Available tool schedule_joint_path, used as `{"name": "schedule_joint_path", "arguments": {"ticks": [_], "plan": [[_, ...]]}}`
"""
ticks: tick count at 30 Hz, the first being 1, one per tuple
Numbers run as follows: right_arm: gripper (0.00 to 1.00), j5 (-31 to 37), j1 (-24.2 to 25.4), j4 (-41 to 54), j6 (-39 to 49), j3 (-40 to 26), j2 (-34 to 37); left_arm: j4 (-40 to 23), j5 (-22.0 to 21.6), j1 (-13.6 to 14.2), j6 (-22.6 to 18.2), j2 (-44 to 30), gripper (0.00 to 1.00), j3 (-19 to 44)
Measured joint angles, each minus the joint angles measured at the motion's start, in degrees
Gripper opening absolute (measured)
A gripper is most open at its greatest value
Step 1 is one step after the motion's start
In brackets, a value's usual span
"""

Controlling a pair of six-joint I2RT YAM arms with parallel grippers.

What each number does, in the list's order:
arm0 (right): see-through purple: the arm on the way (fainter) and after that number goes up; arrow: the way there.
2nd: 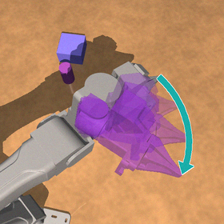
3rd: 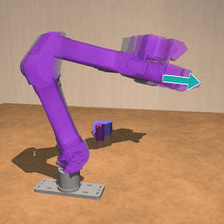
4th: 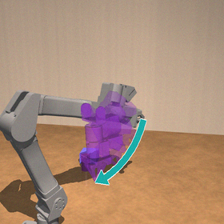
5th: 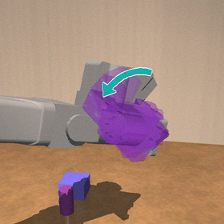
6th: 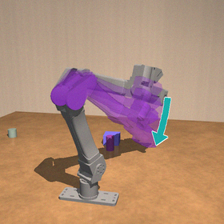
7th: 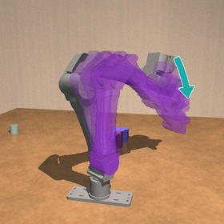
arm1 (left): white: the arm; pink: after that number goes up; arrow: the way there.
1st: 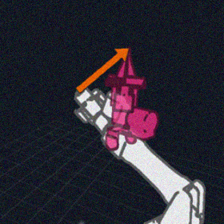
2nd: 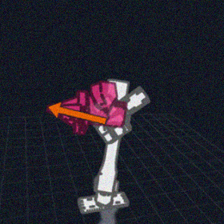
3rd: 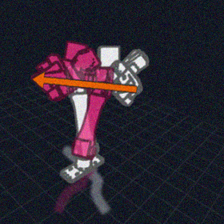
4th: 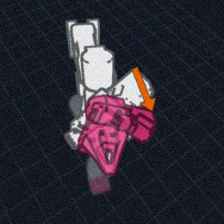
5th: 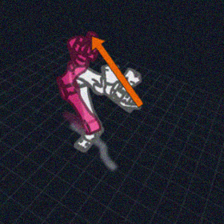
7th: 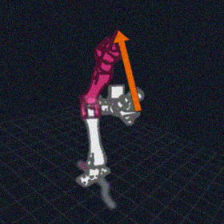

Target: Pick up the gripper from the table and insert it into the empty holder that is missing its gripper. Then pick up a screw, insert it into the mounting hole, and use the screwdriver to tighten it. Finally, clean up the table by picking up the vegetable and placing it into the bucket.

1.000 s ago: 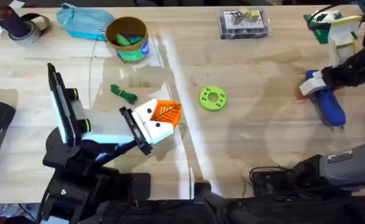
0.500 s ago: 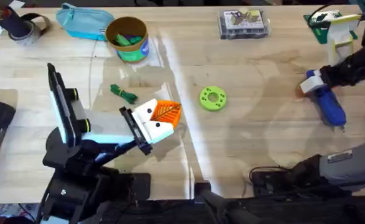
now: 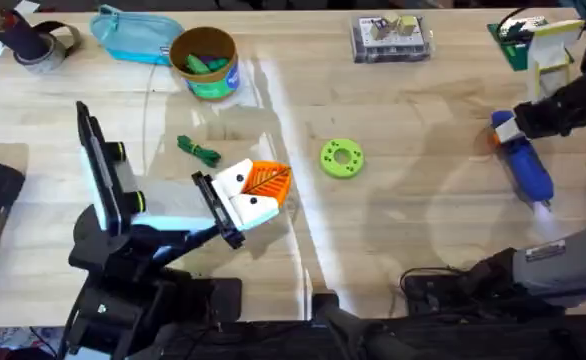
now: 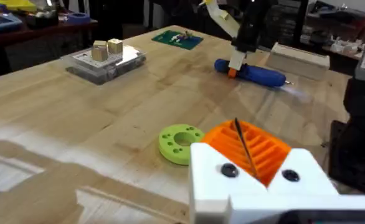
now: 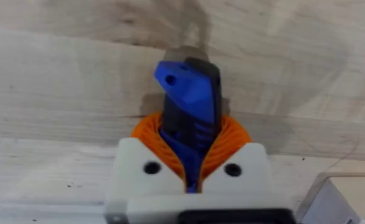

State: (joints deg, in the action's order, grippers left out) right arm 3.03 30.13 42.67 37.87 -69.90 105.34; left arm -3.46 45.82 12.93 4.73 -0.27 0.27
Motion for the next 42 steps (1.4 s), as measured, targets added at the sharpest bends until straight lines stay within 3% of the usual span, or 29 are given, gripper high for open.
{"name": "schedule_joint_path", "arguments": {"ticks": [1,2,14,20,27,30,37,42], "plan": [[0.051,0.1,0.0,-0.3,0.0,0.0,0.1,0.0,0.0,0.0,0.0,0.0,0.015,0.0],[0.024,0.1,0.0,-0.4,-0.1,0.0,0.1,0.0,0.0,0.0,0.0,0.0,0.015,0.0],[0.024,0.3,0.0,-1.7,-6.2,-0.5,-1.4,0.0,0.0,0.0,0.0,0.0,0.015,0.0],[0.024,-0.7,0.0,-2.8,-10.4,-0.6,-10.0,0.0,0.0,0.0,0.0,0.0,0.015,0.0],[0.024,-6.4,0.0,-5.1,-13.1,-0.2,-21.5,0.0,0.0,0.0,0.0,0.0,0.015,0.0],[0.024,-8.8,0.0,-11.3,-14.4,3.4,-27.5,0.0,0.0,0.0,0.0,0.0,0.015,0.0],[0.023,-17.8,-0.8,-28.1,-20.1,19.4,-42.7,0.0,0.0,0.0,0.0,0.0,0.015,0.0],[0.023,-24.4,-8.1,-39.5,-26.8,28.0,-47.3,0.0,0.0,0.0,0.0,0.0,0.015,0.0]]}}
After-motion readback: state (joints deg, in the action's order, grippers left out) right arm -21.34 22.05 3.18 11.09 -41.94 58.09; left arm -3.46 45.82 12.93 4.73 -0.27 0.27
